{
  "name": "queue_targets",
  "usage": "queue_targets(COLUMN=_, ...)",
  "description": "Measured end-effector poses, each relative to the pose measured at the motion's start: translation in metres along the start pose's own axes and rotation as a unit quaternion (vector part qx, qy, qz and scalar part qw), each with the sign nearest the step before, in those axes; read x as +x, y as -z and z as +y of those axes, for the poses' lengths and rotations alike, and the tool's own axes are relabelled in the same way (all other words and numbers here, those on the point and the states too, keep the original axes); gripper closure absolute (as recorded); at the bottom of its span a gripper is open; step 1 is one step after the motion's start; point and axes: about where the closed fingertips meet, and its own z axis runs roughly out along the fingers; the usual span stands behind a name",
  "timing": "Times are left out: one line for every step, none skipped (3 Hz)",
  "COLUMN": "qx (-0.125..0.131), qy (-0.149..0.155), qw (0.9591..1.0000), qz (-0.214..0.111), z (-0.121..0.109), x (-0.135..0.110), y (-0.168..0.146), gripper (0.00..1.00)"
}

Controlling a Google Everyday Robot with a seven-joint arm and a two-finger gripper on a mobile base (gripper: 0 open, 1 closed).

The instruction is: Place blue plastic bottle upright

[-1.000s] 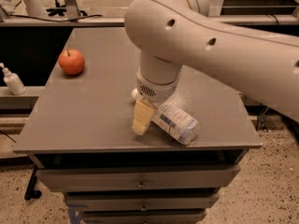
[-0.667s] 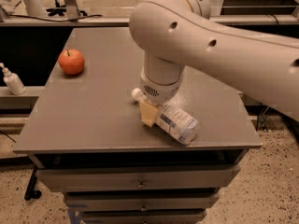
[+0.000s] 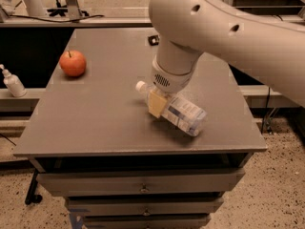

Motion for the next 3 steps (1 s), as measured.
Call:
queue_targets(qx=-0.024, qy=-0.008, qw=0.9965, qz=-0.079, z=-0.012, x=-0.019, y=0.021, gripper=1.0)
queue_targets(qx=-0.052, qy=-0.01, qw=0.9791, qz=-0.196, z=-0.014, x=-0.044, y=0.046, gripper=1.0)
queue_targets(qx=-0.059, qy=-0.003, qw=0.9481, qz=-0.313, z=-0.014, x=-0.07, y=0.08, gripper=1.0)
